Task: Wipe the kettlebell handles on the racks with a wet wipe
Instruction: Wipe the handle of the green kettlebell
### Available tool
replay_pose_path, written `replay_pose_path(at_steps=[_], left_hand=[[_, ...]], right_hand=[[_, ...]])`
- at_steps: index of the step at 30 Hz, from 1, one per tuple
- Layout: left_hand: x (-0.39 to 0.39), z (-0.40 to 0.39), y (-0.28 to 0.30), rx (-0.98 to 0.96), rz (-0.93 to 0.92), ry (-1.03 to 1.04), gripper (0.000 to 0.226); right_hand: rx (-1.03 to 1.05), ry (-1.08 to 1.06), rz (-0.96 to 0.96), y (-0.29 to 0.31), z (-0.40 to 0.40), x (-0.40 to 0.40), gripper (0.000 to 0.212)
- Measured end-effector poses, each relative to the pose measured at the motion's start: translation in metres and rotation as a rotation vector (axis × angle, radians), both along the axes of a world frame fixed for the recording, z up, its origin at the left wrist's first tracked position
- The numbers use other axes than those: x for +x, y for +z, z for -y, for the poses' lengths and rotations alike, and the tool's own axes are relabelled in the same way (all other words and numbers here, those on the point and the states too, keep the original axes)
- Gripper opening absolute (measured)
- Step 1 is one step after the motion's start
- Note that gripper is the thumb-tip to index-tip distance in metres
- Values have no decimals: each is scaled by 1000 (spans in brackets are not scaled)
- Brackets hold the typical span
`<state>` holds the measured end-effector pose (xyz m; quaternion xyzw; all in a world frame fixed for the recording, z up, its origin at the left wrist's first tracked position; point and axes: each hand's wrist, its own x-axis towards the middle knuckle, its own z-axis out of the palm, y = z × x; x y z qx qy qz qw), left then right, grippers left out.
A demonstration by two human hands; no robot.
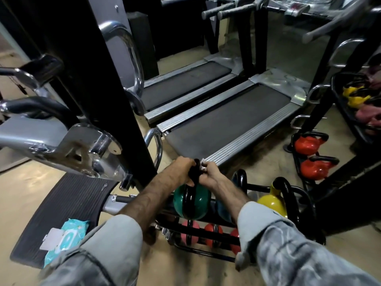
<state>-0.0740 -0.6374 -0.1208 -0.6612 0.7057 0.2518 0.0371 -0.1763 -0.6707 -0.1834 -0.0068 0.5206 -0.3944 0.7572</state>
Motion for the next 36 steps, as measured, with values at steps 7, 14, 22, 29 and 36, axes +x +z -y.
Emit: replay_pose_path(at_steps=[7,14,22,29,36], left_hand=[[4,-5,-2,-57,-78,29,55],[10,-13,-14,-95,-196,111,67],[12,-16,-20,-163,-183,108,63],[14,-15,-19,-137,-182,2,70],[20,-10,-27,-156,-44,-93,67]], right_hand=[[-188,145,-178,7,-32,-10,33],[-228,147,-286,-16,-7,-1,25],[-598,392,-804,-35,-80,-17,26],[-605,86,-737,-26,-73,-14,15],[-536,-10,-620,-39,-145,-13,15]])
